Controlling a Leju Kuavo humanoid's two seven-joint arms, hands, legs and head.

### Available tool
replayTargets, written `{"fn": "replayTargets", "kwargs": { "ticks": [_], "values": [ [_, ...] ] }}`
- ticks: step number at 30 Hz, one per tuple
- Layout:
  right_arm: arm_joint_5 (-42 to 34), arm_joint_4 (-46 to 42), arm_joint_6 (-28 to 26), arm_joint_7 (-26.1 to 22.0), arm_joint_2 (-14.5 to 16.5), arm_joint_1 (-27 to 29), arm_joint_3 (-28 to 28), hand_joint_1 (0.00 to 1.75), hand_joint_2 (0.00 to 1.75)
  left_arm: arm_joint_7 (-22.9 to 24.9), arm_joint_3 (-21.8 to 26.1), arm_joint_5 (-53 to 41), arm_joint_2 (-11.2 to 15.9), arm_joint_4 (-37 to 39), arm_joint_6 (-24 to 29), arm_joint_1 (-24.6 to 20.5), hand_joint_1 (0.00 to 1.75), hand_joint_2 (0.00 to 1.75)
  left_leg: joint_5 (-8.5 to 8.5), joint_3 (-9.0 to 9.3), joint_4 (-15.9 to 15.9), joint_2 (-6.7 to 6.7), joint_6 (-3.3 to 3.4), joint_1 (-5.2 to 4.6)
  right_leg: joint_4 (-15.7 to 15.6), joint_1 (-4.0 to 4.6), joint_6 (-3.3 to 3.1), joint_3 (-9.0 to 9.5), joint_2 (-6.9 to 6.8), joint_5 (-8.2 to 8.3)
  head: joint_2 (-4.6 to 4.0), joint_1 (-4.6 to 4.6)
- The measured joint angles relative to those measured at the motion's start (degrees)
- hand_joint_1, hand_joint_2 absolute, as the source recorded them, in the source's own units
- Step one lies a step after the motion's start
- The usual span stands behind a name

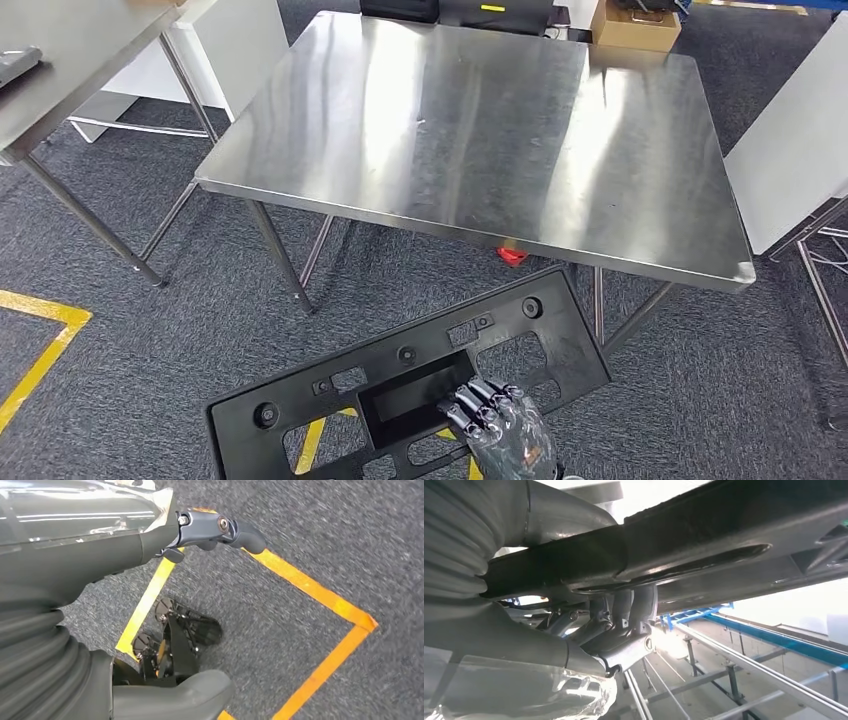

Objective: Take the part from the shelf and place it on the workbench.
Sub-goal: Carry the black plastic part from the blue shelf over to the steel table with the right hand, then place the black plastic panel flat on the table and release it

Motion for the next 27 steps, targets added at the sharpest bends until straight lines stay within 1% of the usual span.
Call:
{"fn": "replayTargets", "kwargs": {
  "ticks": [1, 2, 3, 4, 5, 6, 7, 8, 9, 10, 11, 12, 13, 14, 15, 16, 17, 18, 19, 20, 21, 22, 23, 24, 25, 27],
  "values": [
    [-0.15, 0.02, 0.0, -0.1, -0.06, -0.03, -0.08, 1.75, 1.75, 0.02, 0.0, 0.0, -0.03, 0.0, 0.01, -0.02, 0.0, 1.75, -0.18, 0.25, -0.06, 0.03, -0.07, 0.02, 3.7, -0.18, 0.15, -2.29, -0.01, -1.08, 0.0, 0.0],
    [-0.29, 0.06, 0.0, -0.21, -0.14, 0.01, -0.14, 1.75, 1.75, 0.03, 0.0, 0.0, -0.07, 0.0, 0.02, -0.02, 0.0, 1.75, -0.45, 0.5, -0.05, 0.02, -0.18, 0.05, 6.67, -0.4, 0.48, -4.32, -0.02, -1.66, 0.0, 0.01],
    [-0.45, 0.1, 0.0, -0.36, -0.23, 0.07, -0.2, 1.75, 1.75, 0.03, 0.0, 0.01, -0.1, 0.0, 0.03, 0.01, 0.0, 1.75, -0.77, 0.86, -0.04, 0.0, -0.33, 0.07, 7.81, -0.6, 1.02, -5.47, -0.05, -1.35, 0.0, -0.01],
    [-0.61, 0.14, 0.0, -0.51, -0.33, 0.09, -0.24, 1.75, 1.75, 0.03, 0.0, 0.02, -0.12, 0.0, 0.05, 0.04, 0.0, 1.75, -1.14, 1.31, -0.02, -0.02, -0.51, 0.14, 6.79, -0.79, 1.69, -5.51, -0.12, -0.13, 0.0, -0.01],
    [-0.72, 0.17, 0.0, -0.69, -0.4, 0.09, -0.28, 1.75, 1.75, 0.04, 0.0, 0.04, -0.14, 0.0, 0.09, 0.06, 0.0, 1.75, -1.55, 1.88, -0.01, -0.05, -0.73, 0.22, 3.59, -0.97, 2.39, -4.42, -0.26, 1.9, 0.0, 0.01],
    [-0.82, 0.19, 0.0, -0.86, -0.46, 0.07, -0.32, 1.75, 1.75, 0.04, 0.0, 0.05, -0.15, 0.0, 0.13, 0.07, 0.0, 1.75, -1.98, 2.41, 0.0, -0.06, -1.01, 0.28, -0.73, -1.12, 2.9, -2.74, -0.55, 4.13, 0.0, 0.02],
    [-0.89, 0.22, 0.0, -0.97, -0.5, 0.03, -0.36, 1.75, 1.75, 0.04, 0.0, 0.06, -0.16, 0.0, 0.17, 0.06, 0.0, 1.75, -2.5, 2.88, 0.07, -0.08, -1.36, 0.19, -4.48, -1.07, 3.02, -1.11, -0.79, 5.8, 0.0, 0.07],
    [-0.96, 0.26, 0.0, -1.05, -0.55, -0.02, -0.4, 1.75, 1.75, 0.04, 0.0, 0.07, -0.16, 0.0, 0.21, 0.03, 0.0, 1.75, -2.97, 3.22, 0.12, -0.07, -1.72, 0.1, -7.08, -0.99, 2.68, 0.08, -0.96, 6.79, 0.0, 0.06],
    [-1.02, 0.29, 0.0, -1.08, -0.59, -0.07, -0.44, 1.75, 1.75, 0.04, 0.0, 0.07, -0.16, 0.0, 0.25, 0.01, 0.0, 1.75, -3.35, 3.39, 0.17, -0.06, -2.08, 0.01, -8.2, -0.81, 2.08, 0.62, -1.02, 7.04, 0.0, 0.04],
    [-1.07, 0.31, 0.0, -1.08, -0.63, -0.11, -0.49, 1.75, 1.75, 0.04, 0.0, 0.07, -0.17, 0.0, 0.28, -0.02, 0.0, 1.75, -3.65, 3.51, 0.19, -0.02, -2.41, -0.02, -8.28, -0.58, 1.43, 0.77, -0.91, 6.84, 0.0, 0.03],
    [-1.12, 0.31, 0.0, -1.08, -0.67, -0.12, -0.55, 1.75, 1.75, 0.04, 0.0, 0.07, -0.16, -0.02, 0.33, -0.06, 0.0, 1.75, -3.88, 3.6, 0.2, 0.03, -2.73, 0.11, -8.35, -0.77, 0.82, 0.93, -0.8, 6.73, 0.0, 0.0],
    [-1.14, 0.31, 0.0, -1.08, -0.69, -0.14, -0.61, 1.75, 1.75, 0.04, 0.0, 0.07, -0.13, -0.03, 0.38, -0.09, 0.0, 1.75, -4.17, 3.65, 0.52, 0.03, -3.07, 0.27, -8.49, -0.96, 0.41, 1.18, -0.7, 6.62, 0.0, 0.01],
    [-1.15, 0.31, 0.0, -1.08, -0.7, -0.17, -0.66, 1.75, 1.75, 0.03, 0.0, 0.07, -0.11, -0.05, 0.42, -0.12, 0.0, 1.75, -4.77, 3.28, 1.6, 0.01, -3.44, 0.43, -8.66, -1.23, -0.03, 1.53, -0.63, 6.48, 0.0, -0.07],
    [-1.18, 0.31, 0.0, -1.08, -0.69, -0.2, -0.68, 1.75, 1.75, 0.03, 0.0, 0.07, -0.09, -0.07, 0.45, -0.14, 0.0, 1.75, -5.82, 2.25, 3.85, -0.05, -3.82, 0.58, -8.81, -1.53, -0.45, 1.94, -0.58, 6.32, 0.0, -0.14],
    [-1.2, 0.32, 0.0, -1.08, -0.69, -0.24, -0.69, 1.75, 1.75, 0.03, 0.0, 0.07, -0.09, -0.07, 0.48, -0.13, 0.0, 1.75, -7.2, 0.4, 7.23, -0.12, -4.15, 0.75, -8.85, -1.56, -0.82, 2.24, -0.58, 6.09, 0.0, -0.2],
    [-1.22, 0.33, 0.0, -1.08, -0.69, -0.27, -0.7, 1.75, 1.75, 0.04, 0.0, 0.07, -0.1, -0.07, 0.49, -0.09, 0.0, 1.75, -8.63, -2.05, 11.17, -0.15, -4.44, 0.93, -8.85, -1.57, -1.16, 2.48, -0.58, 5.81, 0.01, -0.28],
    [-1.24, 0.38, 0.0, -1.08, -0.68, -0.26, -0.7, 1.75, 1.75, 0.04, 0.0, 0.07, -0.09, -0.06, 0.5, -0.02, 0.0, 1.75, -9.48, -4.49, 14.62, -0.16, -4.7, 1.14, -8.85, -1.58, -1.3, 2.73, -0.55, 5.54, 0.01, -0.27],
    [-1.24, 0.45, 0.0, -1.08, -0.69, -0.24, -0.71, 1.75, 1.75, 0.04, 0.0, 0.07, -0.07, -0.05, 0.52, 0.05, 0.0, 1.75, -9.31, -6.3, 16.56, -0.16, -4.92, 1.37, -8.84, -1.64, -1.33, 3.02, -0.47, 5.23, 0.01, -0.28],
    [-1.24, 0.52, 0.0, -1.08, -0.69, -0.21, -0.71, 1.75, 1.75, 0.04, 0.0, 0.07, -0.03, -0.05, 0.54, 0.11, 0.0, 1.75, -7.95, -7.09, 16.4, -0.14, -5.11, 1.61, -8.84, -1.74, -1.19, 3.42, -0.34, 4.9, 0.01, -0.31],
    [-1.24, 0.58, 0.0, -1.08, -0.68, -0.19, -0.71, 1.75, 1.75, 0.04, 0.0, 0.07, 0.02, -0.04, 0.54, 0.13, 0.0, 1.75, -5.51, -6.74, 14.03, -0.11, -5.28, 1.87, -8.83, -1.91, -0.91, 3.96, -0.2, 4.5, 0.01, -0.31],
    [-1.26, 0.62, 0.0, -1.08, -0.68, -0.19, -0.72, 1.75, 1.75, 0.04, 0.0, 0.08, 0.08, -0.04, 0.55, 0.14, 0.0, 1.75, -2.68, -5.57, 10.25, -0.08, -5.46, 2.15, -8.83, -2.06, -0.56, 4.56, -0.09, 4.05, 0.01, -0.35],
    [-1.27, 0.66, 0.0, -1.08, -0.68, -0.22, -0.72, 1.75, 1.75, 0.05, 0.0, 0.08, 0.09, -0.03, 0.55, 0.13, 0.0, 1.75, -0.74, -4.18, 6.59, -0.13, -5.65, 2.23, -8.8, -1.97, -0.11, 4.99, 0.01, 3.55, 0.01, -0.45],
    [-1.3, 0.7, 0.0, -1.08, -0.68, -0.28, -0.73, 1.75, 1.75, 0.06, 0.0, 0.09, 0.09, -0.02, 0.56, 0.07, 0.0, 1.75, 0.36, -3.04, 3.89, -0.22, -5.58, 2.22, -8.85, -1.82, 0.37, 5.25, 0.07, 3.09, 0.01, -0.55],
    [-1.32, 0.77, 0.0, -1.08, -0.68, -0.38, -0.74, 1.75, 1.75, 0.07, 0.0, 0.09, 0.06, -0.01, 0.58, 0.01, 0.0, 1.75, 0.48, -2.41, 2.52, -0.32, -5.34, 2.07, -8.95, -1.6, 0.81, 5.36, 0.1, 2.73, 0.01, -0.61],
    [-1.33, 0.85, 0.0, -1.05, -0.68, -0.5, -0.75, 1.75, 1.75, 0.08, 0.0, 0.11, 0.03, 0.0, 0.61, -0.03, 0.0, 1.75, -0.08, -2.2, 2.31, -0.42, -4.91, 1.76, -9.15, -1.39, 1.25, 5.4, 0.14, 2.51, 0.01, -0.64],
    [-1.38, 1.11, 0.0, -0.73, -0.68, -0.86, -0.78, 1.75, 1.75, 0.09, 0.01, 0.14, 0.02, -0.01, 0.65, -0.05, 0.0, 1.75, -0.28, -1.89, 2.05, -0.45, -3.71, 1.48, -9.42, -1.43, 1.99, 5.84, 0.08, 2.22, 0.0, -0.55]
  ]
}}
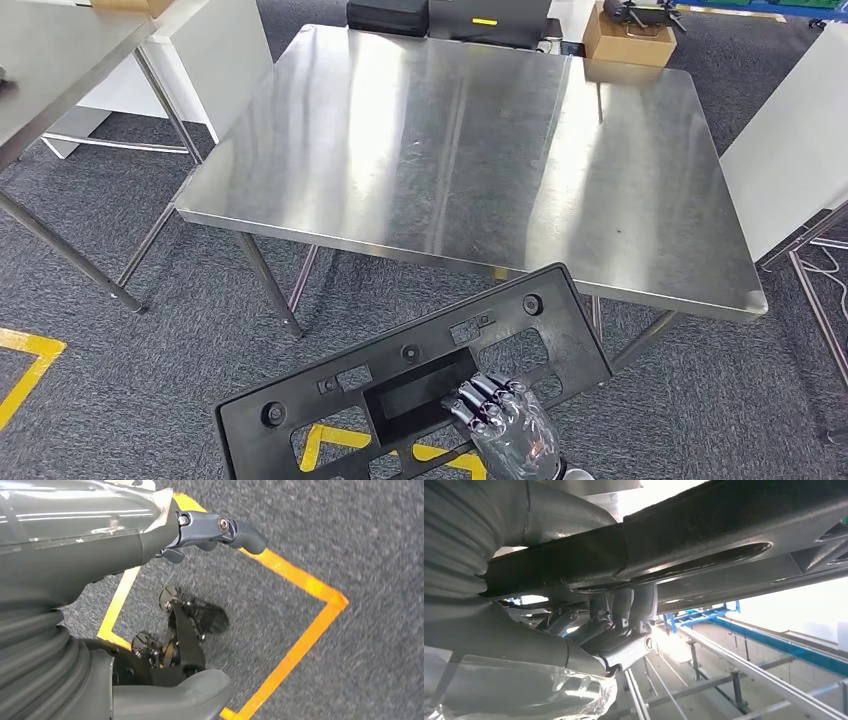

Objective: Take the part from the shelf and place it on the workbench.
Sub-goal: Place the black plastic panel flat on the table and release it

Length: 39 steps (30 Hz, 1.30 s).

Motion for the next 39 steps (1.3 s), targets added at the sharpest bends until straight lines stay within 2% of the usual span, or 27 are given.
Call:
{"fn": "replayTargets", "kwargs": {
  "ticks": [1, 2, 3, 5, 6, 7, 8, 11, 13, 15, 17, 19, 21, 22, 23, 24, 26, 27, 28, 29, 30, 32, 33, 34, 37, 38, 39],
  "values": [
    [0.01, 0.18, 0.0, 0.36, -0.01, -0.31, -0.05, 1.75, 1.75, 0.01, 0.01, 0.01, -0.01, -0.01, 0.01, 0.02, 0.0, 1.75, -0.01, 0.27, -0.2, 0.01, 0.55, -0.05, 0.68, -0.03, 0.19, -0.11, -0.09, -0.38, 0.0, 0.06],
    [0.06, 0.44, 0.0, 0.87, -0.01, -0.8, -0.14, 1.75, 1.75, 0.03, 0.01, 0.0, 0.0, -0.01, -0.01, 0.01, 0.0, 1.75, -0.03, 0.58, -0.41, 0.06, 1.07, -0.08, 2.75, -0.08, 0.15, -0.99, -0.18, -1.29, 0.0, 0.16],
    [0.12, 0.81, 0.0, 1.49, -0.01, -1.4, -0.29, 1.75, 1.75, 0.09, 0.02, -0.02, 0.0, -0.02, -0.04, 0.01, 0.0, 1.75, -0.13, 0.85, -0.51, 0.11, 1.52, -0.15, 6.12, -0.15, -0.08, -2.75, -0.27, -2.58, 0.0, 0.26],
    [0.41, 1.93, 0.0, 3.21, 0.01, -2.94, -0.65, 1.75, 1.75, 0.27, 0.01, -0.11, -0.01, -0.02, -0.2, -0.01, 0.0, 1.75, -0.57, 1.21, -0.52, 0.19, 2.21, -0.56, 14.49, 0.02, -0.5, -7.92, -0.31, -5.2, 0.0, 0.34],
    [0.61, 2.58, 0.0, 4.14, 0.0, -3.7, -0.84, 1.75, 1.75, 0.4, -0.01, -0.22, -0.02, -0.02, -0.32, -0.01, 0.0, 1.75, -0.79, 1.41, -0.52, 0.17, 2.44, -0.79, 17.25, 0.17, -0.48, -9.98, -0.31, -5.66, 0.01, 0.34],
    [0.81, 3.09, 0.0, 4.88, -0.02, -4.29, -0.98, 1.75, 1.75, 0.49, -0.02, -0.33, -0.03, -0.02, -0.44, 0.0, 0.0, 1.75, -0.95, 1.57, -0.52, 0.14, 2.59, -0.96, 18.78, 0.31, -0.39, -11.28, -0.31, -5.72, 0.02, 0.34],
    [0.96, 3.42, 0.0, 5.34, -0.03, -4.67, -1.07, 1.75, 1.75, 0.57, -0.02, -0.42, -0.04, -0.02, -0.54, 0.01, 0.0, 1.75, -1.05, 1.69, -0.52, 0.11, 2.66, -1.08, 19.2, 0.4, -0.28, -11.84, -0.31, -5.51, 0.02, 0.34],
    [1.04, 3.65, 0.0, 5.67, -0.06, -4.93, -1.15, 1.75, 1.75, 0.63, -0.03, -0.5, -0.04, -0.02, -0.61, 0.02, 0.0, 1.75, -1.13, 1.78, -0.52, 0.09, 2.7, -1.15, 18.97, 0.45, -0.22, -11.95, -0.31, -5.19, 0.01, 0.33],
    [1.09, 4.27, 0.0, 6.47, -0.09, -5.79, -1.46, 1.75, 1.75, 0.74, -0.07, -0.6, -0.06, -0.02, -0.71, 0.02, 0.0, 1.75, -1.33, 2.11, -0.52, 0.02, 2.77, -1.37, 16.8, 0.67, -0.06, -11.4, -0.31, -3.65, 0.01, 0.36],
    [1.13, 8.4, 0.09, 8.85, -0.16, -11.27, -3.94, 1.75, 1.75, 1.05, -0.56, -1.33, -0.25, -0.01, -1.27, -0.09, 0.0, 1.75, -2.31, 2.97, -0.5, -0.11, 2.6, -2.05, 8.12, 1.58, -1.1, -8.38, -0.2, 1.3, 0.02, 0.28],
    [1.5, 14.66, 0.31, 11.46, -0.19, -18.73, -7.9, 1.75, 1.75, 1.4, -1.38, -2.44, -0.33, -0.03, -2.22, -0.23, 0.0, 1.75, -3.65, 3.21, 0.33, -0.19, 1.93, -2.4, 0.86, 1.51, -2.77, -5.4, -0.1, 4.99, 0.01, 0.22],
    [2.23, 18.94, 0.57, 12.93, -0.07, -22.97, -10.78, 1.75, 1.75, 1.55, -1.98, -3.06, -0.22, -0.06, -2.9, -0.25, 0.0, 1.75, -5.74, 1.09, 4.64, -0.2, 1.04, -1.99, 0.19, 0.72, -3.56, -4.55, -0.15, 4.96, 0.0, 0.18],
    [3.14, 22.02, 0.89, 14.05, 0.09, -25.41, -12.89, 1.75, 1.75, 1.74, -2.44, -3.4, -0.13, -0.06, -3.3, -0.2, 0.0, 1.75, -8.29, -3.2, 11.75, -0.16, 0.1, -1.24, 0.11, 0.67, -3.96, -4.05, -0.22, 4.59, 0.0, 0.11],
    [3.7, 23.42, 1.07, 14.55, 0.19, -26.26, -13.92, 1.75, 1.75, 1.86, -2.65, -3.53, -0.07, -0.06, -3.47, -0.15, 0.0, 1.75, -8.65, -5.21, 14.3, -0.11, -0.36, -0.76, 0.12, 0.59, -3.95, -3.86, -0.24, 4.37, 0.0, 0.13],
    [4.26, 24.75, 1.24, 14.97, 0.3, -26.92, -14.98, 1.75, 1.75, 1.95, -2.83, -3.61, 0.01, -0.06, -3.62, -0.1, 0.0, 1.75, -7.89, -6.43, 15.03, -0.02, -0.8, -0.29, 0.15, 0.45, -3.78, -3.63, -0.23, 4.1, 0.0, 0.12],
    [4.71, 25.88, 1.37, 15.27, 0.42, -27.39, -15.99, 1.75, 1.75, 2.02, -2.96, -3.64, 0.09, -0.06, -3.74, -0.07, 0.0, 1.75, -6.03, -6.56, 13.64, 0.06, -1.23, 0.15, 0.19, 0.21, -3.45, -3.31, -0.2, 3.77, 0.0, 0.12],
    [5.19, 27.57, 1.56, 15.6, 0.63, -27.99, -17.68, 1.75, 1.75, 2.03, -3.15, -3.66, 0.22, -0.05, -3.85, -0.05, 0.0, 1.75, -1.14, -4.28, 6.75, 0.17, -2.14, 0.88, 0.47, -0.23, -2.52, -2.57, -0.16, 2.92, 0.0, 0.07],
    [5.24, 28.11, 1.61, 15.67, 0.7, -28.32, -18.28, 1.75, 1.75, 2.04, -3.22, -3.67, 0.24, -0.04, -3.88, -0.06, 0.0, 1.75, 0.29, -2.89, 3.62, 0.07, -2.32, 0.96, 0.76, -0.18, -2.01, -2.43, -0.12, 2.47, 0.0, -0.07],
    [5.32, 28.58, 1.66, 15.72, 0.77, -28.68, -18.77, 1.75, 1.75, 2.05, -3.3, -3.67, 0.24, -0.03, -3.91, -0.1, 0.0, 1.75, 0.89, -2.0, 1.68, -0.01, -2.2, 0.89, 0.93, -0.03, -1.52, -2.39, -0.07, 2.14, 0.0, -0.17],
    [5.4, 28.94, 1.69, 15.76, 0.83, -29.01, -19.13, 1.75, 1.75, 2.07, -3.36, -3.68, 0.25, -0.02, -3.93, -0.13, 0.0, 1.75, 0.64, -1.61, 1.07, -0.11, -1.8, 0.62, 0.92, 0.17, -1.08, -2.44, -0.03, 1.99, 0.01, -0.27],
    [5.51, 29.25, 1.71, 15.78, 0.89, -29.26, -19.42, 1.75, 1.75, 2.07, -3.4, -3.68, 0.27, -0.02, -3.95, -0.17, 0.0, 1.75, 0.49, -1.49, 0.88, -0.17, -1.12, 0.29, 0.81, 0.33, -0.63, -2.44, 0.01, 1.91, 0.01, -0.34],
    [5.65, 29.74, 1.72, 15.8, 1.04, -29.47, -19.83, 1.75, 1.75, 2.05, -3.44, -3.7, 0.3, -0.03, -3.97, -0.2, 0.0, 1.75, 0.48, -1.27, 0.64, -0.16, 0.19, 0.03, 0.86, 0.15, 0.09, -2.51, -0.1, 1.61, 0.01, -0.25],
    [5.69, 29.93, 1.72, 15.8, 1.11, -29.57, -20.01, 1.75, 1.75, 2.04, -3.46, -3.71, 0.29, -0.03, -3.97, -0.21, 0.0, 1.75, 0.48, -1.06, 0.44, -0.18, 0.75, 0.01, 2.07, 0.03, 0.28, -3.09, -0.22, 1.01, 0.01, -0.13],
    [5.71, 30.12, 1.71, 15.8, 1.17, -29.68, -20.21, 1.75, 1.75, 2.03, -3.47, -3.72, 0.3, -0.04, -3.97, -0.21, 0.0, 1.75, 0.44, -0.83, 0.26, -0.19, 1.23, 0.04, 4.68, -0.1, 0.27, -4.45, -0.33, -0.02, 0.02, -0.01],
    [5.72, 30.81, 1.7, 15.82, 1.27, -29.87, -20.64, 1.75, 1.75, 2.02, -3.5, -3.73, 0.3, -0.04, -3.97, -0.18, 0.0, 1.75, -0.08, -0.31, 0.22, -0.21, 2.01, -0.26, 16.59, -0.08, 0.13, -11.36, -0.43, -3.54, 0.01, 0.24],
    [5.72, 31.04, 1.7, 15.82, 1.29, -29.85, -20.73, 1.75, 1.75, 2.02, -3.52, -3.73, 0.3, -0.04, -3.97, -0.16, 0.0, 1.75, -0.28, -0.07, 0.23, -0.23, 2.12, -0.42, 18.37, 0.05, 0.31, -12.84, -0.43, -3.54, 0.01, 0.26],
    [5.72, 31.24, 1.7, 15.83, 1.31, -29.84, -20.79, 1.75, 1.75, 2.03, -3.54, -3.73, 0.29, -0.04, -3.97, -0.15, 0.0, 1.75, -0.49, 0.23, 0.23, -0.27, 2.18, -0.57, 17.76, 0.2, 0.57, -13.11, -0.43, -2.53, 0.02, 0.27]
  ]
}}
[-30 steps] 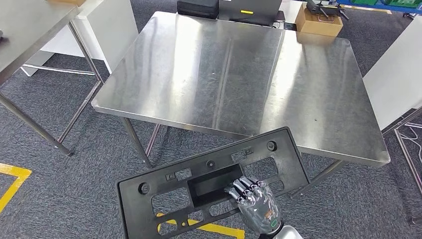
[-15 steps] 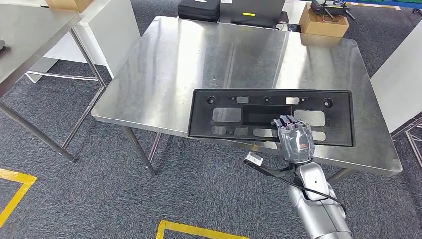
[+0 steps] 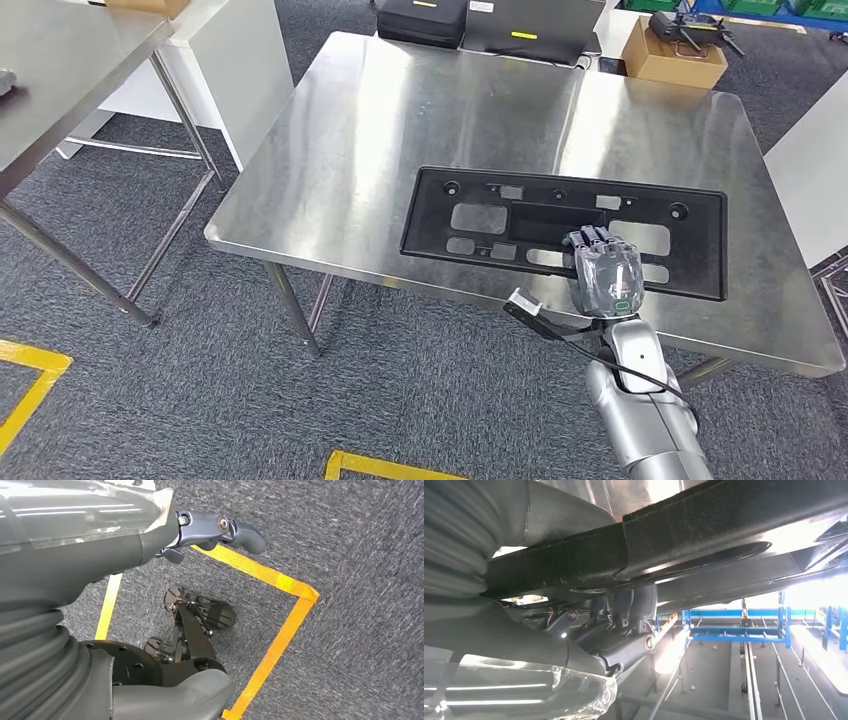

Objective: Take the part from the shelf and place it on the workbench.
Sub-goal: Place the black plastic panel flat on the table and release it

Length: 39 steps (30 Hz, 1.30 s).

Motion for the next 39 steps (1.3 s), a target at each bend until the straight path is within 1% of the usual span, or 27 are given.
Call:
{"fn": "replayTargets", "kwargs": {
  "ticks": [1, 2, 4, 5, 6, 8, 10, 12, 13, 14, 15, 16, 17, 19, 20, 22, 24, 26, 28, 29, 30, 31, 33, 34, 35, 37, 39],
  "values": [
    [0.06, 0.14, 0.01, 0.1, 0.02, -0.02, -0.05, 1.75, 1.75, 0.0, -0.02, -0.01, -0.01, 0.0, -0.02, 0.0, 0.0, 1.75, -0.24, 0.38, 0.0, -0.05, 0.0, -0.13, -3.02, 0.17, 0.24, 0.93, -0.01, 1.9, 0.0, 0.01],
    [0.17, 0.25, 0.12, 0.27, 0.04, -0.09, -0.11, 1.75, 1.75, 0.0, -0.04, -0.03, -0.02, 0.0, -0.09, 0.0, 0.0, 1.75, -0.5, 0.73, -0.03, -0.1, -0.04, -0.21, -7.42, 0.37, 0.31, 2.62, -0.05, 4.17, 0.0, 0.02],
    [0.63, 0.56, 0.63, 0.91, 0.05, -0.48, -0.48, 1.75, 1.75, 0.0, -0.18, -0.22, -0.07, 0.0, -0.3, -0.05, 0.0, 1.75, -1.08, 1.19, 0.0, -0.22, -0.39, -0.53, -14.51, 1.06, -0.37, 5.65, -0.14, 7.3, -0.01, 0.02],
    [0.89, 0.88, 0.99, 1.28, 0.04, -0.79, -0.82, 1.75, 1.75, 0.0, -0.3, -0.34, -0.09, 0.0, -0.46, -0.07, 0.0, 1.75, -1.29, 1.25, 0.0, -0.26, -0.6, -0.64, -15.99, 1.35, -0.92, 6.26, -0.18, 7.82, -0.02, 0.0],
    [1.15, 1.39, 1.29, 1.68, 0.01, -1.19, -1.31, 1.75, 1.75, 0.01, -0.43, -0.45, -0.1, 0.0, -0.61, -0.09, 0.0, 1.75, -1.47, 1.29, -0.03, -0.29, -0.85, -0.72, -16.26, 1.58, -1.42, 6.36, -0.17, 7.8, -0.02, 0.01],
    [1.53, 2.74, 1.97, 2.38, -0.1, -2.29, -2.49, 1.75, 1.75, 0.02, -0.59, -0.57, -0.01, -0.01, -0.85, -0.11, 0.0, 1.75, -1.83, 1.29, 0.07, -0.23, -1.36, -0.66, -16.66, 1.15, -2.19, 6.6, -0.14, 7.88, -0.01, 0.01],
    [1.66, 4.72, 2.7, 2.91, -0.19, -3.94, -4.02, 1.75, 1.75, 0.03, -0.63, -0.66, 0.11, -0.02, -0.92, -0.17, 0.0, 1.75, -3.46, -0.01, 2.91, -0.07, -1.92, -0.54, -17.14, 0.47, -3.18, 7.31, -0.14, 7.84, -0.01, -0.13],
    [1.56, 7.0, 3.54, 3.44, -0.28, -5.65, -5.79, 1.75, 1.75, 0.1, -0.64, -0.7, 0.21, -0.02, -0.94, -0.17, 0.0, 1.75, -6.42, -3.73, 9.79, 0.06, -2.45, -0.23, -17.24, 0.33, -4.0, 7.79, -0.18, 7.55, -0.01, -0.28],
    [1.52, 8.14, 4.15, 3.92, -0.36, -6.36, -6.7, 1.75, 1.75, 0.15, -0.64, -0.7, 0.25, -0.02, -0.95, -0.13, 0.0, 1.75, -7.48, -5.83, 13.21, 0.1, -2.73, -0.05, -17.23, 0.35, -4.18, 7.92, -0.18, 7.4, -0.01, -0.31],
    [1.57, 9.35, 4.87, 4.66, -0.48, -7.01, -7.63, 1.75, 1.75, 0.19, -0.64, -0.68, 0.28, -0.02, -0.98, -0.09, 0.0, 1.75, -7.57, -7.34, 15.15, 0.16, -2.97, 0.15, -17.21, 0.35, -4.23, 8.05, -0.14, 7.25, -0.01, -0.31],
    [1.66, 10.68, 5.56, 5.51, -0.64, -7.62, -8.58, 1.75, 1.75, 0.18, -0.64, -0.63, 0.33, -0.02, -1.05, -0.07, 0.0, 1.75, -6.56, -7.89, 15.1, 0.24, -3.15, 0.34, -17.19, 0.33, -4.15, 8.23, -0.08, 7.08, -0.01, -0.36],
    [1.74, 12.07, 6.08, 6.26, -0.89, -8.2, -9.53, 1.75, 1.75, 0.1, -0.64, -0.58, 0.39, -0.02, -1.16, -0.09, 0.0, 1.75, -4.53, -7.29, 12.82, 0.32, -3.25, 0.52, -17.14, 0.27, -3.95, 8.48, -0.02, 6.86, -0.01, -0.39],
    [1.81, 13.46, 6.38, 6.76, -1.22, -8.78, -10.5, 1.75, 1.75, 0.03, -0.64, -0.54, 0.45, -0.02, -1.29, -0.15, 0.0, 1.75, -2.05, -5.89, 9.09, 0.39, -3.29, 0.7, -17.04, 0.22, -3.65, 8.74, 0.04, 6.6, -0.02, -0.42],
    [1.83, 16.07, 6.39, 6.87, -2.15, -10.06, -12.35, 1.75, 1.75, -0.07, -0.64, -0.5, 0.53, -0.03, -1.51, -0.34, 0.0, 1.75, 0.7, -3.03, 2.72, 0.34, -3.06, 0.72, -16.73, 0.45, -2.85, 8.93, 0.08, 6.03, -0.01, -0.42],
    [1.86, 17.16, 6.35, 6.82, -2.64, -10.69, -13.13, 1.75, 1.75, -0.07, -0.64, -0.51, 0.54, -0.03, -1.61, -0.43, 0.0, 1.75, 0.95, -2.27, 1.19, 0.27, -2.78, 0.61, -16.64, 0.6, -2.49, 8.86, 0.07, 5.86, -0.01, -0.36],
    [2.04, 18.8, 6.31, 6.65, -3.39, -11.61, -14.26, 1.75, 1.75, -0.09, -0.64, -0.55, 0.53, -0.03, -1.81, -0.61, 0.0, 1.75, 0.56, -1.8, 0.63, 0.18, -1.94, 0.24, -16.77, 0.89, -1.8, 8.81, 0.07, 5.73, -0.01, -0.26],
    [2.3, 19.68, 6.27, 6.51, -3.83, -11.93, -14.93, 1.75, 1.75, -0.16, -0.64, -0.7, 0.48, -0.04, -1.95, -0.8, 0.0, 1.75, 0.6, -1.27, 0.09, 0.2, -1.01, 0.14, -16.07, 0.79, -1.22, 8.47, 0.0, 5.26, -0.01, -0.22],
    [2.4, 20.33, 6.23, 6.42, -4.17, -12.04, -15.47, 1.75, 1.75, -0.32, -0.65, -0.89, 0.41, -0.05, -2.01, -1.06, 0.0, 1.75, 0.54, -0.66, -0.37, 0.23, -0.13, 0.23, -11.24, 0.48, -1.04, 5.98, -0.07, 3.4, -0.01, -0.11],
    [2.42, 20.84, 6.22, 6.37, -4.42, -11.9, -15.93, 1.75, 1.75, -0.5, -0.66, -0.97, 0.32, -0.07, -2.09, -1.22, 0.0, 1.75, 0.17, -0.25, -0.4, 0.21, 0.35, 0.19, -3.33, 0.32, -0.91, 1.59, -0.07, 1.0, -0.01, 0.03],
    [2.45, 21.0, 6.25, 6.37, -4.48, -11.71, -16.15, 1.75, 1.75, -0.58, -0.67, -0.98, 0.26, -0.06, -2.14, -1.24, 0.0, 1.75, -0.07, 0.01, -0.39, 0.18, 0.41, 0.18, -0.69, 0.24, -0.65, -0.18, -0.07, 0.57, -0.01, 0.07],
    [2.52, 21.11, 6.28, 6.37, -4.51, -11.53, -16.37, 1.75, 1.75, -0.66, -0.67, -0.98, 0.2, -0.06, -2.19, -1.24, 0.0, 1.75, -0.34, 0.31, -0.38, 0.14, 0.36, 0.21, -0.11, 0.1, -0.18, -1.0, -0.09, 1.08, -0.01, 0.1],
    [2.64, 21.16, 6.32, 6.36, -4.51, -11.39, -16.56, 1.75, 1.75, -0.73, -0.67, -0.98, 0.15, -0.06, -2.22, -1.25, 0.0, 1.75, -0.65, 0.71, -0.37, 0.1, 0.22, 0.26, -2.02, -0.13, 0.43, -0.6, -0.13, 2.57, -0.01, 0.11],
    [2.92, 21.18, 6.43, 6.35, -4.5, -11.35, -16.8, 1.75, 1.75, -0.83, -0.67, -0.98, 0.04, -0.06, -2.28, -1.32, 0.0, 1.75, -1.42, 1.57, -0.35, 0.06, -0.32, 0.32, -10.11, -0.58, 1.57, 2.56, -0.4, 6.68, -0.02, 0.19],
    [3.07, 21.2, 6.56, 6.36, -4.49, -11.44, -16.86, 1.75, 1.75, -0.87, -0.67, -0.98, -0.01, -0.06, -2.29, -1.4, 0.0, 1.75, -1.78, 1.87, -0.34, 0.05, -0.7, 0.25, -13.56, -0.45, 1.63, 4.18, -0.45, 8.06, -0.01, 0.26],
    [3.2, 21.23, 6.75, 6.39, -4.49, -11.53, -16.9, 1.75, 1.75, -0.89, -0.67, -0.99, -0.03, -0.05, -2.29, -1.47, 0.0, 1.75, -2.08, 2.05, -0.38, 0.04, -1.06, 0.15, -15.59, -0.25, 1.28, 5.19, -0.48, 8.67, -0.01, 0.3],
    [3.4, 21.33, 7.08, 6.51, -4.48, -11.69, -17.03, 1.75, 1.75, -0.87, -0.67, -1.03, -0.09, -0.05, -2.21, -1.59, 0.0, 1.75, -2.39, 2.27, -0.57, 0.06, -1.56, 0.0, -16.27, 0.25, 0.04, 5.72, -0.32, 8.52, -0.01, 0.28],
    [3.44, 21.51, 7.08, 6.53, -4.54, -11.87, -17.24, 1.75, 1.75, -0.48, -0.67, -1.17, -0.1, -0.05, -1.96, -1.69, 0.0, 1.75, -2.83, 2.27, -0.27, 0.14, -2.0, 0.14, -16.32, -0.12, -0.91, 5.91, -0.26, 8.31, 0.0, 0.17]
  ]
}}
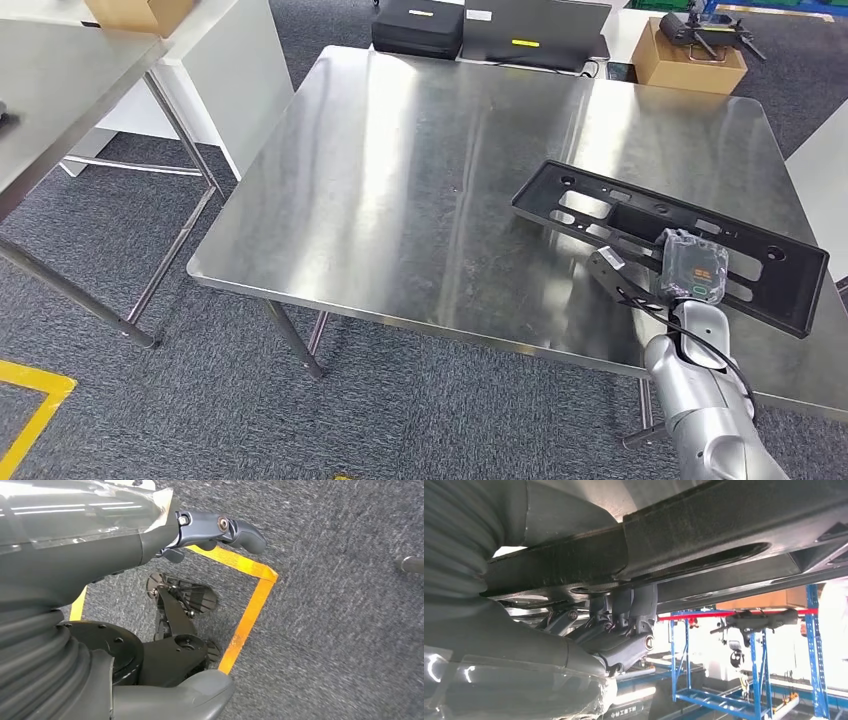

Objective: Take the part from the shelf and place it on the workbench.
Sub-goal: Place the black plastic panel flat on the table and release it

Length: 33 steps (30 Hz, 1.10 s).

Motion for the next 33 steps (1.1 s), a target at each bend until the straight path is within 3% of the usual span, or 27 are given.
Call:
{"fn": "replayTargets", "kwargs": {
  "ticks": [2, 5, 11, 19, 33],
  "values": [
    [-0.11, 0.47, -0.23, -0.14, -0.1, -0.43, -0.32, 1.75, 1.75, 0.76, -0.01, -0.25, 0.02, 0.0, 0.43, -0.13, 0.0, 1.75, 0.5, -0.11, 0.63, 0.12, 0.24, 0.09, 0.04, 0.0, -0.67, 0.37, 0.05, -0.27, 0.0, -0.12],
    [-0.34, 1.52, -0.67, -0.36, -0.21, -0.83, -1.04, 1.75, 1.75, 2.04, -0.01, -0.43, 0.05, 0.01, 1.53, -0.36, 0.0, 1.75, 0.46, 0.6, -0.15, 0.39, 1.58, 0.18, 0.09, 0.65, -1.09, 0.56, 0.09, -0.54, -0.02, -0.25],
    [-0.8, 3.57, -1.55, -0.95, -0.16, -0.66, -2.36, 1.75, 1.75, 5.12, 0.02, -0.39, 0.13, 0.03, 5.01, -0.1, 0.0, 1.75, -0.08, 1.21, -1.42, 0.53, 1.06, 0.39, 0.09, 0.83, -1.28, 0.52, 0.09, -0.65, -0.01, -0.26],
    [-1.94, 5.39, -1.84, -1.69, 0.39, -0.57, -3.61, 1.75, 1.75, 4.22, 0.02, -0.46, 0.35, 0.03, 4.08, 0.17, 0.0, 1.75, 0.12, 1.29, -1.6, 0.52, 0.09, 0.36, 0.09, 0.79, -1.32, 0.58, 0.06, -0.62, -0.01, -0.23],
    [-1.9, 7.52, -2.49, -2.27, 1.29, -1.37, -3.84, 1.75, 1.75, 3.5, 0.02, -0.38, 0.72, 0.03, 3.65, 0.23, 0.0, 1.75, 0.1, 1.36, -1.58, 0.51, 0.05, 0.13, 0.09, 0.59, -1.3, 0.67, 0.04, -0.62, -0.01, -0.24]
  ]
}}
